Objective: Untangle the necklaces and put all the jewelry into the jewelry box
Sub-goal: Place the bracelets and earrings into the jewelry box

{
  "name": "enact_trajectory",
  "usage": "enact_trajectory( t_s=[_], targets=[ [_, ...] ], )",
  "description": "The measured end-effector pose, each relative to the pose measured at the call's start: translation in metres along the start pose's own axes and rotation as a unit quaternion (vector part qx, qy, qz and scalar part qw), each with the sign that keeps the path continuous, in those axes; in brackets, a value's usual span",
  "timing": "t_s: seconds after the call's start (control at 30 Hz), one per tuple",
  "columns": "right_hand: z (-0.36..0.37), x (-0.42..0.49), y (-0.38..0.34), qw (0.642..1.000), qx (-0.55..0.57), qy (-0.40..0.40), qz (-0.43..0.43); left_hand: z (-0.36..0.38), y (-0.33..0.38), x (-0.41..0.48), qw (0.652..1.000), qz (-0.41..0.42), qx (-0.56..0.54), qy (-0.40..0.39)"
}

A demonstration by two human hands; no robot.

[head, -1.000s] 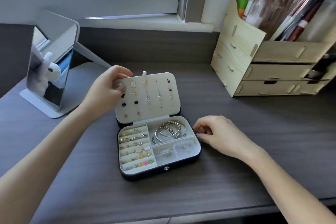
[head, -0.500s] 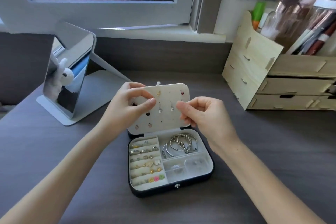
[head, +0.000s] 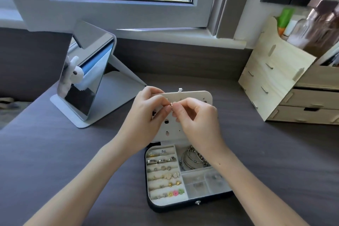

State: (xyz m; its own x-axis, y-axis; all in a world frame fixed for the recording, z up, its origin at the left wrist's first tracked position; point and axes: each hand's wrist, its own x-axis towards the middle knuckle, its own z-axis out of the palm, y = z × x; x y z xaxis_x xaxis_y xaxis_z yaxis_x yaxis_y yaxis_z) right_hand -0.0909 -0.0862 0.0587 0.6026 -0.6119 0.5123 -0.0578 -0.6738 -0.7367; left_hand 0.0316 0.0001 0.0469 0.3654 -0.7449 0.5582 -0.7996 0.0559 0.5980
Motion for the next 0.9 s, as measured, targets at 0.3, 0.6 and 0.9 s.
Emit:
enact_trajectory(
  t_s=[0.3,0.6,0.9],
  targets=[
    [-0.025,0.003,-0.003,0.985,0.098,-0.143,-0.021,-0.018,0.008,0.002,0.973,-0.096,-0.198,-0.073],
    [-0.026,0.005,-0.007,0.969,0.097,-0.214,-0.071,-0.036,0.012,0.005,0.933,-0.132,-0.282,-0.180],
    [-0.032,0.004,0.000,0.956,0.180,-0.229,-0.039,-0.037,0.008,0.006,0.913,-0.181,-0.330,-0.158]
  ],
)
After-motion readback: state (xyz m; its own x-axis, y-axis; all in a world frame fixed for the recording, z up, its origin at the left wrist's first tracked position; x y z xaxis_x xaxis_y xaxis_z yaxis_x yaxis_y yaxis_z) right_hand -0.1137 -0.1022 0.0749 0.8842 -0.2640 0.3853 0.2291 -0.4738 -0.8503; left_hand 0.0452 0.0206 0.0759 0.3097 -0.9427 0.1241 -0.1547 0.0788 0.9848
